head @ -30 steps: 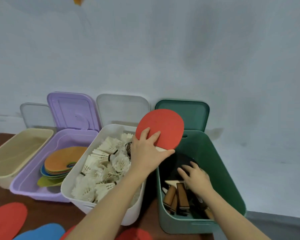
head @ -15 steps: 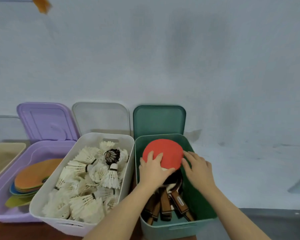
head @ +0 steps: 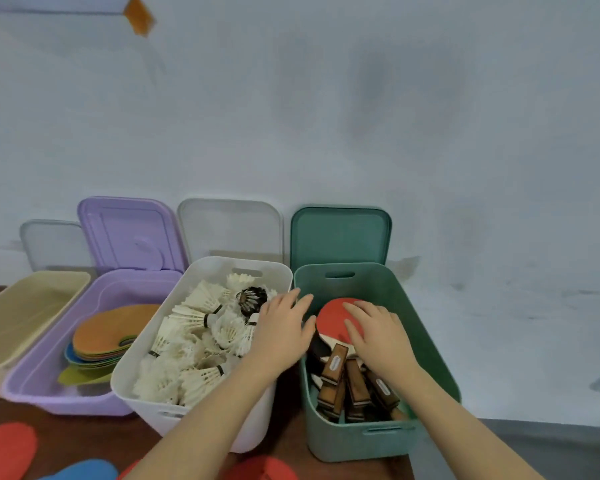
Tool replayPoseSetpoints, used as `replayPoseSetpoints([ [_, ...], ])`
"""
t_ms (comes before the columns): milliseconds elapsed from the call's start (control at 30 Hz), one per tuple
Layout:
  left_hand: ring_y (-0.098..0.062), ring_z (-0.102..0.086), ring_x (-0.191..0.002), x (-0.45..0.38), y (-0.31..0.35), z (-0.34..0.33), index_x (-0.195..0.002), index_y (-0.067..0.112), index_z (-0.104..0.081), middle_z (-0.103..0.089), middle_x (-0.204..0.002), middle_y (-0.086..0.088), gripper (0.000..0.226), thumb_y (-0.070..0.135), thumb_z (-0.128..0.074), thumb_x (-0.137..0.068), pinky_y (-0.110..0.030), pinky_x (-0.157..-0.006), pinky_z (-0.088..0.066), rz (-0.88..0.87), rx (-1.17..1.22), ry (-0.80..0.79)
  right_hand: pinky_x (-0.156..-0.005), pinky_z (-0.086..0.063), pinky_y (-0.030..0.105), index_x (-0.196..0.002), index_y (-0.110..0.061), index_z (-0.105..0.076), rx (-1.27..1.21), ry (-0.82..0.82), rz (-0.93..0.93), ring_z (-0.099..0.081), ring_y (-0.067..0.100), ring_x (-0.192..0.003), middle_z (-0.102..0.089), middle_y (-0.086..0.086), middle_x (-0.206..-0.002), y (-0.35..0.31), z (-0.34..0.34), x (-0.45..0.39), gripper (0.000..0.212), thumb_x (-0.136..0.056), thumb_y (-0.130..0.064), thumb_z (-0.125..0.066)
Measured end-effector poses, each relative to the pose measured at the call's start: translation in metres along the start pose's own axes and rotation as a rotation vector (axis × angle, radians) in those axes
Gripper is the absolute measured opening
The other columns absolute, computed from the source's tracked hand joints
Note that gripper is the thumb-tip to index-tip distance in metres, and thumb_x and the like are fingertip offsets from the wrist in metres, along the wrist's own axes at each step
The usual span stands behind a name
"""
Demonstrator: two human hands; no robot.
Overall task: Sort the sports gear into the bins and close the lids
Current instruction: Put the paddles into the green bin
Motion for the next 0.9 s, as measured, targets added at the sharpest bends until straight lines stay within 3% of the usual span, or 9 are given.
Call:
replayPoseSetpoints([
  [167,-0.028,-0.056,-0.11,0.027,-0.047,0.051,-0.117,0.019,-0.062,-0.06,-0.122,-0.003,0.05,0.043,-0.031,-0.085,-0.04,-0.091,-0.041,-0.008,-0.03,0.137,-0.082,-0.044,0.039,-0.124,-0.02,-0.059,-0.073,0.044,0.105,-0.057,0.027,-0.105,-0.061,-0.002,-0.122,-0.068,-0.003,-0.013,0.037,-0.092,-0.033,-0.045],
  [267,-0.029,-0.058,-0.108,0.042,-0.087,0.074,-0.119,0.017,-0.062,-0.06,-0.123,-0.006,0.045,0.038,-0.041,-0.084,-0.042,-0.091,-0.043,0.025,-0.031,0.132,-0.078,-0.045,0.039,-0.121,-0.019,-0.061,-0.11,0.065,0.148,-0.059,0.029,-0.098,-0.063,0.0,-0.117,-0.118,-0.007,-0.02,0.033,-0.092,-0.029,-0.05],
  [367,-0.027,-0.064,-0.099,0.056,-0.134,0.097,-0.111,0.017,-0.065,-0.065,-0.116,-0.007,0.042,0.037,-0.043,-0.082,-0.039,-0.08,-0.05,0.045,-0.08,0.149,-0.076,-0.047,0.039,-0.118,-0.017,-0.063,-0.127,0.083,0.175,-0.061,0.029,-0.094,-0.065,0.0,-0.113,-0.167,-0.017,-0.028,0.036,-0.088,-0.03,-0.047],
  [500,-0.026,-0.066,-0.09,0.073,-0.2,0.124,-0.105,0.017,-0.067,-0.068,-0.107,-0.007,0.045,0.039,-0.039,-0.078,-0.037,-0.072,-0.052,0.055,-0.094,0.106,-0.085,-0.046,0.041,-0.121,-0.017,-0.061,-0.124,0.059,0.172,-0.058,0.028,-0.103,-0.063,0.002,-0.117,-0.238,-0.039,-0.04,0.034,-0.091,-0.028,-0.049],
  [700,-0.031,-0.062,-0.101,0.101,-0.301,0.152,-0.113,0.014,-0.064,-0.064,-0.117,-0.01,0.049,0.036,-0.037,-0.077,-0.043,-0.082,-0.048,0.047,-0.081,0.046,-0.073,-0.051,0.044,-0.115,-0.019,-0.063,-0.13,0.056,0.137,-0.062,0.031,-0.089,-0.066,0.002,-0.106,-0.334,-0.072,-0.056,0.041,-0.087,-0.036,-0.04],
  [900,-0.026,-0.066,-0.085,0.122,-0.365,0.182,-0.103,0.015,-0.068,-0.068,-0.103,-0.006,0.045,0.035,-0.04,-0.074,-0.035,-0.069,-0.051,0.084,-0.116,0.077,-0.063,-0.053,0.042,-0.111,-0.016,-0.067,-0.1,0.046,0.177,-0.064,0.032,-0.079,-0.068,0.002,-0.097,-0.404,-0.1,-0.065,0.043,-0.084,-0.036,-0.039],
])
Point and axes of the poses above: each hand's wrist, its own x-axis away from the middle knuckle, its own z-axis out of the back of the hand, y = z × x, the point moved 6 cm from there along -x, towards the middle knuckle
